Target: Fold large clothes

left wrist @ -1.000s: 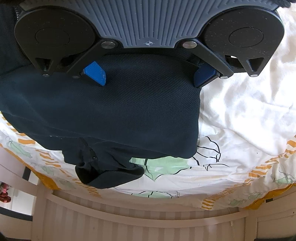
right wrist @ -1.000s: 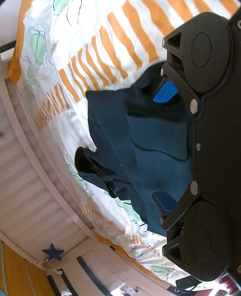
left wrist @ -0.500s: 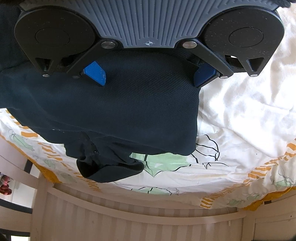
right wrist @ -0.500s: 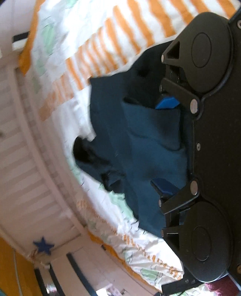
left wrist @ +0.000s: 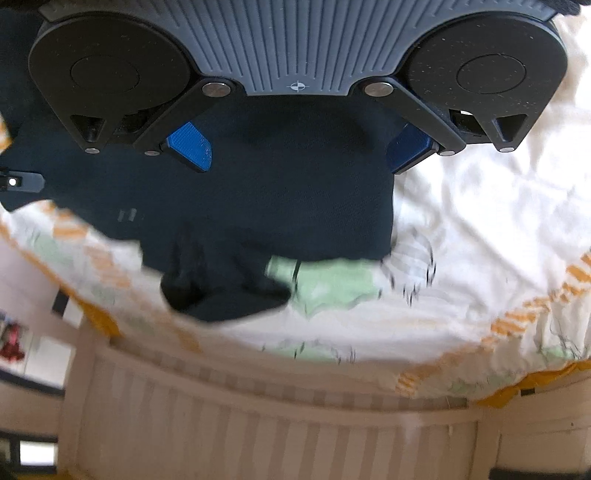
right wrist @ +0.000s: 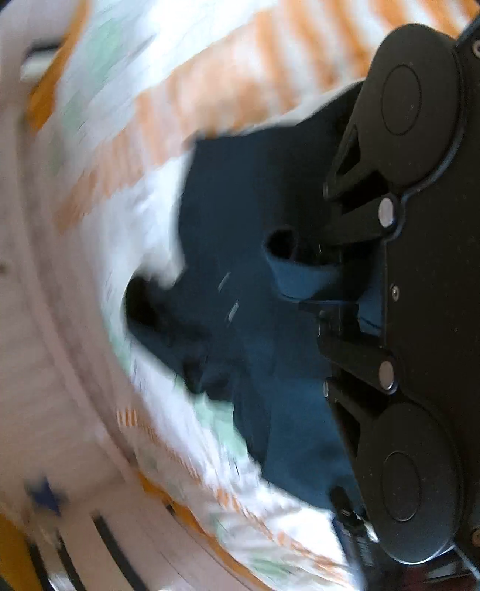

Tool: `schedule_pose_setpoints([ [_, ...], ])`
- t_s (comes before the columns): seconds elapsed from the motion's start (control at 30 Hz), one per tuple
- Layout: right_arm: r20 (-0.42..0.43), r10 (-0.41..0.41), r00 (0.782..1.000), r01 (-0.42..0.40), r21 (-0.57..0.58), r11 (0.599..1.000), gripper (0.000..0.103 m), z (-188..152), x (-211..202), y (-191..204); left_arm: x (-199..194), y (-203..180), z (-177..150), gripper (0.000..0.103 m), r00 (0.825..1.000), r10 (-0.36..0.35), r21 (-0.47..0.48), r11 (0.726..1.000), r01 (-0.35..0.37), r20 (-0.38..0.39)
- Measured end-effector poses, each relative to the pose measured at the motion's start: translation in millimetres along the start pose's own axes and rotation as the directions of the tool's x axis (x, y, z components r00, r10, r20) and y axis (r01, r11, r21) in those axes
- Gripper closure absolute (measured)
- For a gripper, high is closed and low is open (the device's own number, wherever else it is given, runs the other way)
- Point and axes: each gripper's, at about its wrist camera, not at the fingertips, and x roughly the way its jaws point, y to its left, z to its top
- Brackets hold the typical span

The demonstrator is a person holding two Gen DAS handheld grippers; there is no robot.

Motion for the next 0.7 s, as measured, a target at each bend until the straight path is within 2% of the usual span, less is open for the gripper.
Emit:
schedule_pose_setpoints([
  [0.07, 0.059, 0.047, 0.997, -0.041, -0.104, 0.994, 0.087, 19.7, -15.3, 19.3, -4.7, -6.6, 13.9, 0.0, 0.999, 0.003, 0.005, 1.0, -0.003, 0.033],
  [0.13, 0.129, 0.087, 0.988, -0.067, -0.149, 0.987, 0.088, 37.4, -28.6, 26.1, -3.6, -14.7, 24.6, 0.0, 0.999, 0.003, 0.036, 0.999, -0.005, 0.052],
  [0.2, 0.151, 0.056, 0.987, -0.033, -0.152, 0.988, 0.088, 48.6, -28.0, 18.8, 4.4, -20.9, 28.0, 0.0, 0.999, 0.017, 0.069, 0.997, -0.02, 0.046],
  [0.27, 0.112, -0.01, 0.994, 0.022, -0.111, 0.994, 0.086, 49.8, -12.8, 0.8, 18.6, -23.1, 23.8, 0.0, 0.999, 0.05, 0.088, 0.995, -0.051, 0.018],
  [0.33, 0.043, -0.073, 0.996, 0.076, -0.069, 0.995, 0.081, 40.8, 7.7, -19.3, 38.0, -23.2, 16.5, 0.0, 0.995, 0.088, 0.1, 0.992, -0.083, -0.047],
  [0.4, -0.028, -0.13, 0.991, 0.128, -0.064, 0.99, 0.077, 28.6, 25.3, -31.3, 54.1, -18.4, 7.4, 0.0, 0.986, 0.12, 0.102, 0.989, -0.108, -0.114],
  [0.47, -0.047, -0.176, 0.983, 0.172, -0.081, 0.982, 0.075, 16.0, 32.9, -35.4, 66.0, -9.9, -2.3, 0.0, 0.979, 0.123, 0.081, 0.991, -0.111, -0.161],
  [0.53, -0.037, -0.212, 0.977, 0.208, -0.096, 0.973, 0.058, 6.3, 33.0, -35.6, 68.7, 3.8, -10.6, 0.0, 0.983, 0.084, 0.015, 0.996, -0.082, -0.166],
  [0.57, -0.028, -0.23, 0.973, 0.226, -0.099, 0.969, 0.054, 4.7, 32.5, -36.5, 67.9, 8.0, -13.4, 0.0, 0.985, 0.068, -0.009, 0.997, -0.07, -0.156],
  [0.63, -0.01, -0.268, 0.963, 0.265, -0.096, 0.959, 0.033, -0.3, 31.6, -38.3, 66.1, 8.1, -16.7, 0.0, 0.988, 0.06, -0.008, 0.998, -0.062, -0.143],
  [0.7, -0.006, -0.292, 0.956, 0.291, -0.069, 0.954, 0.023, -3.5, 34.5, -43.2, 65.2, 5.1, -18.1, 0.0, 0.989, 0.067, 0.002, 0.998, -0.067, -0.135],
])
